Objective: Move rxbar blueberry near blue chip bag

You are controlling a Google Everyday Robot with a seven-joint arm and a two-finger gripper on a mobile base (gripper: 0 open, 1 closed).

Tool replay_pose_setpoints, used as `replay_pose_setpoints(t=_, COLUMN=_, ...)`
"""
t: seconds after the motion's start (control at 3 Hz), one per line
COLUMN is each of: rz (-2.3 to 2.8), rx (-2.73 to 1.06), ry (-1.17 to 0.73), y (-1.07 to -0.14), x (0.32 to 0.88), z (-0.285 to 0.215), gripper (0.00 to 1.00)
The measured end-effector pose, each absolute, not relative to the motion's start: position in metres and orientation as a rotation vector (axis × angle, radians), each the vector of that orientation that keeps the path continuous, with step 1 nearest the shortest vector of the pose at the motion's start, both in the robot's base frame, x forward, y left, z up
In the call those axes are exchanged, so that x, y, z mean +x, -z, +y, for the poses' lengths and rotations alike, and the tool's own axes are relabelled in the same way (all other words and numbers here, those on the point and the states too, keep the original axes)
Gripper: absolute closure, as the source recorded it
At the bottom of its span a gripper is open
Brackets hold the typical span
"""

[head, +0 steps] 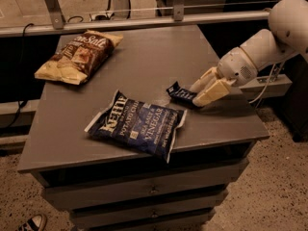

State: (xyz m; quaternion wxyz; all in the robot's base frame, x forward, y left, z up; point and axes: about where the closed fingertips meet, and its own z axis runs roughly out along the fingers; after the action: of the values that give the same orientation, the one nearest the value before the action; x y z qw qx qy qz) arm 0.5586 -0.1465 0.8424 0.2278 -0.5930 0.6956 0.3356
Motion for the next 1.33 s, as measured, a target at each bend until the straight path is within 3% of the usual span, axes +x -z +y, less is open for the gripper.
replay_pose_setpoints(t=0.67, rz=1.911, rx=-1.681, ry=-0.918, y=-0.841, x=0.562, z=-0.142, gripper=0.13)
replay_pose_setpoints(t=1.0, rz=1.912, rx=-1.690, ry=-0.904, y=-0.842, x=0.565, z=-0.143, gripper=0.00)
replay_pose_setpoints(t=1.33, rz=1.915, rx=-1.671, ry=-0.808, y=-0.857, x=0.580, z=-0.156, gripper=0.00)
